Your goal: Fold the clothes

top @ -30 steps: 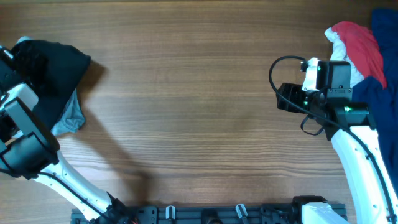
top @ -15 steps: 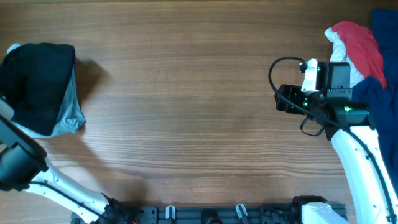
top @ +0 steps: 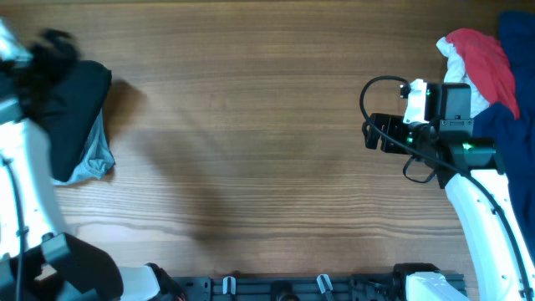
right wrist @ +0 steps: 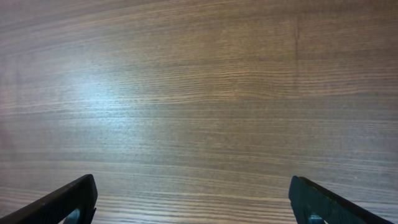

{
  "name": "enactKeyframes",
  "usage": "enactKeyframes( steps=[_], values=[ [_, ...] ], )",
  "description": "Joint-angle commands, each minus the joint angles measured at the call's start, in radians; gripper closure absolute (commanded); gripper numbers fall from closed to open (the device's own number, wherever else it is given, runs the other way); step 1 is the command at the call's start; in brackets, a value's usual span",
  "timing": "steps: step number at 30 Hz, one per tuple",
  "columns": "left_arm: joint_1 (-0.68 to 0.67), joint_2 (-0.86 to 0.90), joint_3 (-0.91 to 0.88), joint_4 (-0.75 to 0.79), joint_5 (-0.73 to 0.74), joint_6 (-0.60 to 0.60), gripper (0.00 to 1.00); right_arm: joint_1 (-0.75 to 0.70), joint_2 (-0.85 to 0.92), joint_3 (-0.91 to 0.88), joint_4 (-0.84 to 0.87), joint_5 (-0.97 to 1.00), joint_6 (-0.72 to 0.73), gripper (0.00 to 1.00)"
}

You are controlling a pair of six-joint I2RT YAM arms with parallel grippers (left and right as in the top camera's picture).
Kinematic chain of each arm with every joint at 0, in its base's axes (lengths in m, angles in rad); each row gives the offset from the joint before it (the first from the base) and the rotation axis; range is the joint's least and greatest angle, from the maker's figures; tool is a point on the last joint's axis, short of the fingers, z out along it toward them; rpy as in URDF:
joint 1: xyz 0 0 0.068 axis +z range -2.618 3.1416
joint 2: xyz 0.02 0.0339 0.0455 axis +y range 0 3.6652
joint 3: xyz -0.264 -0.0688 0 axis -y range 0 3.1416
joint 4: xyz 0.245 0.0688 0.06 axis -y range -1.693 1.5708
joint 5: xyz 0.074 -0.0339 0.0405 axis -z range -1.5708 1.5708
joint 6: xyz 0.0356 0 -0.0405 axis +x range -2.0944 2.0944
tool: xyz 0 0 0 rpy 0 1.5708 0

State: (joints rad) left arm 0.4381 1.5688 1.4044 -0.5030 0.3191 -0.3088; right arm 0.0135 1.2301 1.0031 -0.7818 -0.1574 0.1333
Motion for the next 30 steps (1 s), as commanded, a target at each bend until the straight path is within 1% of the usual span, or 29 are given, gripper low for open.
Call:
enactKeyframes(
  steps=[1, 2, 3, 4, 5, 6, 7, 8, 9, 10, 12, 13, 14, 16, 19, 20, 24, 26, 30],
  values=[
    [-0.243, -0.009, -0.011, -0.182, -0.124, 0.098, 0.0, 0.0, -0.009, 0.008, 0.037, -0.028, -0.025, 0.01],
    [-0.336, -0.009, -0.011, -0.253, -0.212, 0.101, 0.0, 0.0, -0.003, 0.008, 0.065, -0.026, -0.05, 0.01],
    [-0.408, -0.009, -0.011, -0.302, -0.267, 0.101, 0.0, 0.0, 0.008, 0.008, 0.091, -0.017, -0.071, 0.01],
    [-0.454, -0.009, -0.011, -0.333, -0.292, 0.12, 0.0, 0.0, 0.02, 0.009, 0.109, -0.014, -0.084, 0.01],
    [-0.528, -0.01, -0.011, -0.404, -0.306, 0.169, 0.0, 0.0, 0.044, 0.019, 0.105, -0.008, -0.081, 0.01],
    [-0.559, -0.013, -0.011, -0.445, -0.306, 0.168, 0.0, 0.0, 0.054, 0.034, 0.074, -0.008, -0.081, 0.01],
    [-0.586, -0.03, -0.011, -0.528, -0.306, 0.167, 0.0, 0.0, 0.051, 0.058, 0.024, -0.008, -0.081, 0.0],
    [-0.589, -0.046, -0.011, -0.575, -0.3, 0.164, 0.0, 0.0, 0.039, 0.072, 0.004, -0.008, -0.08, 0.0],
    [-0.589, -0.079, -0.011, -0.632, -0.298, 0.153, 0.0, 0.0, 0.007, 0.084, -0.01, -0.008, -0.07, 0.0],
    [-0.589, -0.106, -0.011, -0.664, -0.298, 0.143, 0.0, 0.0, -0.016, 0.086, -0.012, -0.008, -0.061, 0.0],
    [-0.589, -0.189, -0.011, -0.709, -0.299, 0.141, 0.0, 0.0, -0.118, 0.086, -0.012, 0.006, -0.036, 0.01],
    [-0.589, -0.277, -0.014, -0.712, -0.303, 0.145, 0.0, 0.0, -0.204, 0.086, -0.014, 0.06, -0.002, 0.0],
    [-0.589, -0.343, -0.021, -0.697, -0.314, 0.151, 0.0, 0.0, -0.27, 0.085, -0.016, 0.087, 0.002, 0.0],
    [-0.599, -0.518, -0.073, -0.617, -0.313, 0.198, 0.0, 0.0, -0.401, 0.085, -0.024, 0.1, 0.009, 0.0],
    [-0.601, -0.796, -0.2, -0.525, -0.314, 0.197, 0.0, 0.0, -0.547, 0.084, -0.068, 0.177, 0.053, 0.0],
    [-0.601, -0.843, -0.219, -0.524, -0.314, 0.198, 0.0, 0.0, -0.559, 0.084, -0.075, 0.177, 0.053, 0.01],
    [-0.601, -0.925, -0.223, -0.546, -0.31, 0.197, 0.0, 0.0, -0.557, 0.084, -0.142, 0.177, 0.053, 0.0],
    [-0.601, -0.929, -0.223, -0.586, -0.31, 0.197, 0.0, 0.0, -0.546, 0.083, -0.172, 0.176, 0.053, 0.0],
    [-0.601, -0.928, -0.223, -0.659, -0.31, 0.197, 0.0, 0.0, -0.531, 0.083, -0.177, 0.176, 0.053, 0.01]
  ],
)
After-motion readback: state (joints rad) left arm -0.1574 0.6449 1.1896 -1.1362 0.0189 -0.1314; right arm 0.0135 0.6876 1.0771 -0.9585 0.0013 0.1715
